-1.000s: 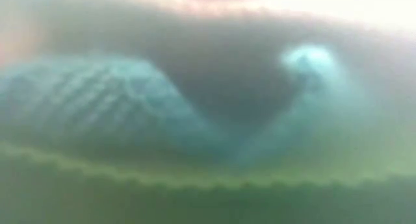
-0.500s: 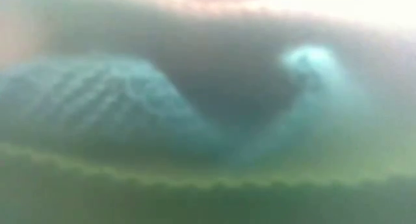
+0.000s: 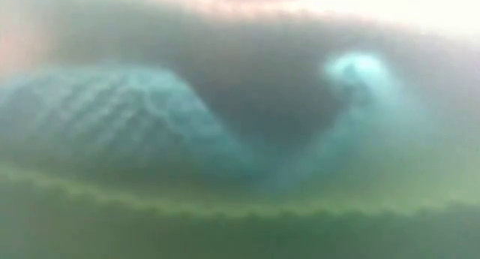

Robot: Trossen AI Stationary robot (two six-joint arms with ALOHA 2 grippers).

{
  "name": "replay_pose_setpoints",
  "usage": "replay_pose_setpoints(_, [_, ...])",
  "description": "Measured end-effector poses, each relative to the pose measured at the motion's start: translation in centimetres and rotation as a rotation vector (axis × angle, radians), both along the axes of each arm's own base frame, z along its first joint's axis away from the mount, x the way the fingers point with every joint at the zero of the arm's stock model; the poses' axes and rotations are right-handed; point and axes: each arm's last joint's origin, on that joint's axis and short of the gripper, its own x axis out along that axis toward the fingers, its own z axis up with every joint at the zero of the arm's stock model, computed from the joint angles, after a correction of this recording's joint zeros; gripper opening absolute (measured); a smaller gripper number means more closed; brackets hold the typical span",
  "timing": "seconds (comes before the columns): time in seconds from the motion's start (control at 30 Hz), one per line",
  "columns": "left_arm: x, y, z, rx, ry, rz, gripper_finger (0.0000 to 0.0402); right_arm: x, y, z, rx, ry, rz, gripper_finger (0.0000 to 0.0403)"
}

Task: Fold microfiber towels
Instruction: Fold the orange microfiber cloth

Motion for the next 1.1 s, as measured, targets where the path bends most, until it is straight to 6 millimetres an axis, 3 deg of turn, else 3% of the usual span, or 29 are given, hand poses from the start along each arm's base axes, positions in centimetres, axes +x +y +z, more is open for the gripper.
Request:
replay_pose_setpoints(0.17, [1.1, -2.5, -4.4, -0.143, 0.072, -0.044, 0.0223, 0.0, 0.0, 0.0, -0.004, -0.001, 0.009, 0.0095])
replay_pose_setpoints(0.3, [1.6, -3.7, -7.1, -0.143, 0.164, -0.037, 0.0223, 0.0, -0.1, 0.0, -0.004, -0.002, 0.009, 0.0095])
replay_pose_setpoints(0.6, [3.7, -3.5, -11.7, -0.125, 0.204, -0.035, 0.0215, 0.0, -0.1, 0.0, -0.005, -0.006, 0.008, 0.0095])
replay_pose_setpoints(0.83, [3.6, -4.4, -12.4, -0.213, 0.256, -0.024, 0.0168, 0.0, -0.1, 0.0, -0.006, -0.006, 0.008, 0.0095])
replay_pose_setpoints(1.1, [2.6, -8.2, -11.6, -0.341, 0.359, -0.087, 0.013, 0.0, -0.1, 0.0, -0.003, -0.006, 0.009, 0.0095])
